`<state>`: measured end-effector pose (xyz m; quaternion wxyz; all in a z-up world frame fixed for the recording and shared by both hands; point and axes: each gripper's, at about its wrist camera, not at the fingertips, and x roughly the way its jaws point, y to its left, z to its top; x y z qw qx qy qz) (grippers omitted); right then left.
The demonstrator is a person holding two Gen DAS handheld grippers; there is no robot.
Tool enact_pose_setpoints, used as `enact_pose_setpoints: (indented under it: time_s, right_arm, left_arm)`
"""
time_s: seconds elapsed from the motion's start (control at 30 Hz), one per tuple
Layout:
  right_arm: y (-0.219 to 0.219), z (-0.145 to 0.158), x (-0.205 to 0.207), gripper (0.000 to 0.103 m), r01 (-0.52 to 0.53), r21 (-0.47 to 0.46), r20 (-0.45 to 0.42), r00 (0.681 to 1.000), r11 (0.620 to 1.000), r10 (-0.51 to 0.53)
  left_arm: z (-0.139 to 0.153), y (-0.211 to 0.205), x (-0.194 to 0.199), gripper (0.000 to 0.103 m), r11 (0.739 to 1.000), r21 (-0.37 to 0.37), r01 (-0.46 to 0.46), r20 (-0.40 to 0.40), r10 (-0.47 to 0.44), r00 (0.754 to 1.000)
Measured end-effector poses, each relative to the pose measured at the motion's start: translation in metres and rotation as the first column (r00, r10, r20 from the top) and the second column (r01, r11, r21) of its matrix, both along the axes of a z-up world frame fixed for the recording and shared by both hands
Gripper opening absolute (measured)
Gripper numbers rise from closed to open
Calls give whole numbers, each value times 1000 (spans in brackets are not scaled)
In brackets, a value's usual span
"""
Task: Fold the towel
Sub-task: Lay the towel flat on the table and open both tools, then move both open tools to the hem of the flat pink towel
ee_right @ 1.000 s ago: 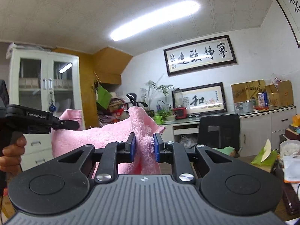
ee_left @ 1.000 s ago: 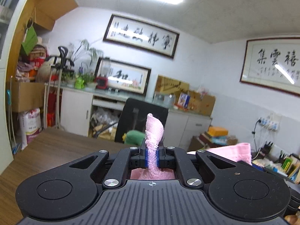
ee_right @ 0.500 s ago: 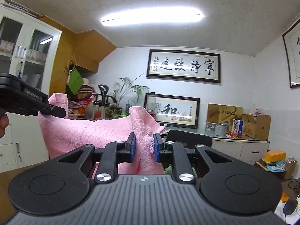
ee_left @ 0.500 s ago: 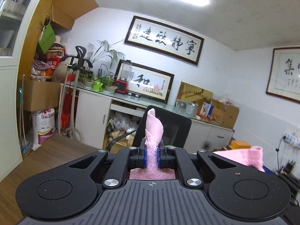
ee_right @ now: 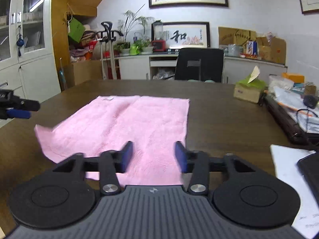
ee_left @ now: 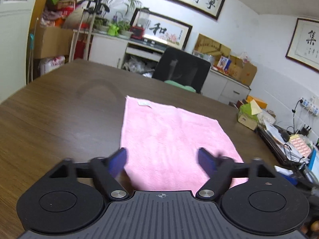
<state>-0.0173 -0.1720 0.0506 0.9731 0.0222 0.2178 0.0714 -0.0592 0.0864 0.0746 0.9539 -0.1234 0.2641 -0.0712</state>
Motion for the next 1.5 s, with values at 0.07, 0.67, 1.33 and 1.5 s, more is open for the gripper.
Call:
enact_pose_setpoints:
  time_s: [0.07, 0.67, 1.33, 1.5]
  right_arm:
    - [-7, 4, 2, 61, 1, 8, -6, 1000, 1000, -1]
    - [-10, -38, 6, 71, -48, -50, -179, 983, 998, 38]
    - [-5, -41, 17, 57, -34, -61, -222, 975, 998, 20]
    - [-5, -41, 17, 57, -33, -61, -222, 975, 998, 19]
  left_arm:
    - [-1, -1, -3, 86, 999, 33, 8, 13, -9, 1000]
    - [-48, 8, -8, 95, 996, 87, 14, -136, -2, 991]
    - [-50, -6, 5, 95, 998, 67, 3, -226, 12, 974]
    - [-48, -16, 11, 93, 996, 93, -10, -268, 35, 963]
